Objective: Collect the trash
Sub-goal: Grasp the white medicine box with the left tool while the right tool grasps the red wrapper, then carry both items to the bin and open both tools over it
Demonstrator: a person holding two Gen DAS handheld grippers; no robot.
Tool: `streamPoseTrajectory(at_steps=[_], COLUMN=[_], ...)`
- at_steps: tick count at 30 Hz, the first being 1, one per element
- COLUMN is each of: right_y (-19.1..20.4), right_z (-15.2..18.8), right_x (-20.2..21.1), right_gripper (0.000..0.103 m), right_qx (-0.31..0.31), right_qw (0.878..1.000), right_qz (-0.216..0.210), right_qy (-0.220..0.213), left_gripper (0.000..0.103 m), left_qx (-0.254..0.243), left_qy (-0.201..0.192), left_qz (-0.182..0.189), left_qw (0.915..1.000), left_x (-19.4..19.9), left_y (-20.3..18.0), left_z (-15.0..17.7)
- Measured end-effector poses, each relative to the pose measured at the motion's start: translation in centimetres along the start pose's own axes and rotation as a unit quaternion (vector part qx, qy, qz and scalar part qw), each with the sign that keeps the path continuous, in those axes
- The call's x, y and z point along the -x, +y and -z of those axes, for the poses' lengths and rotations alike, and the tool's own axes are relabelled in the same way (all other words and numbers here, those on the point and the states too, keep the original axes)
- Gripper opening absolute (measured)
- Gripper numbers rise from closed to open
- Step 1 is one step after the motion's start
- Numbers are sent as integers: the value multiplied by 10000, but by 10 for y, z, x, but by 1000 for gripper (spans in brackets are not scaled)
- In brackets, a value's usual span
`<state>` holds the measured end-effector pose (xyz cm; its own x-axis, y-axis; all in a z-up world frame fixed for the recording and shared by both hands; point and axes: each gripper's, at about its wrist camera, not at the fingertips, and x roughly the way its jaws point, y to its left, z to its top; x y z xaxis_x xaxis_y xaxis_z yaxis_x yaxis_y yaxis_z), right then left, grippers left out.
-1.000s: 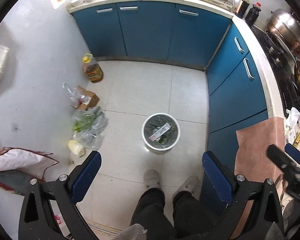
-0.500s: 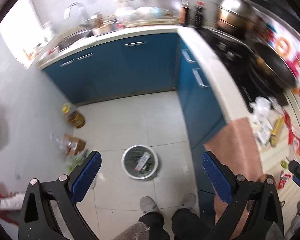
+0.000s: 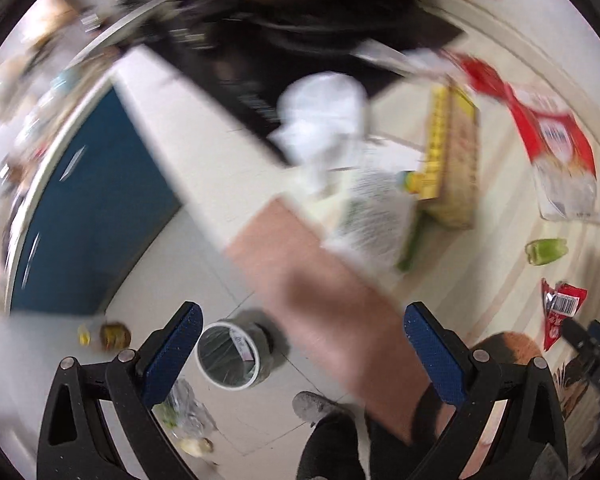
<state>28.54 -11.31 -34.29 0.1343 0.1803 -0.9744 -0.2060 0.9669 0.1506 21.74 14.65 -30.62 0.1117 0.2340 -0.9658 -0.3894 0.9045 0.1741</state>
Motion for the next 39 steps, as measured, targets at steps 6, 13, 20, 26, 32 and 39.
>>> streamPoseTrajectory(at_steps=[6, 13, 20, 26, 32, 39], right_y=[-3, 5, -4, -9, -1, 8], right_z=[-10, -23, -36, -37, -23, -11], right_x=[-23, -25, -22, -6, 10, 28], right_gripper=[76, 40, 14, 9, 9, 8], right_qx=[166, 615, 511, 463, 440, 406], right_qw=[9998, 9974, 9984, 9988, 9986, 9980], right_qz=[-4, 372, 199, 0, -120, -217], right_qy=[96, -58, -109, -189, -284, -423], left_gripper=[103, 78, 67, 66, 66, 66], left_qx=[-676, -680, -531, -119, 165, 313], left_qy=[482, 559, 472, 375, 342, 165], left_qz=[-113, -16, 200, 372, 672, 838], left_qw=[9965, 9961, 9973, 9985, 9970, 9959], left_x=[-48, -64, -50, -25, 3, 25], left_y=[-44, -56, -63, -55, -46, -33], left_z=[-33, -55, -56, -32, 12, 39])
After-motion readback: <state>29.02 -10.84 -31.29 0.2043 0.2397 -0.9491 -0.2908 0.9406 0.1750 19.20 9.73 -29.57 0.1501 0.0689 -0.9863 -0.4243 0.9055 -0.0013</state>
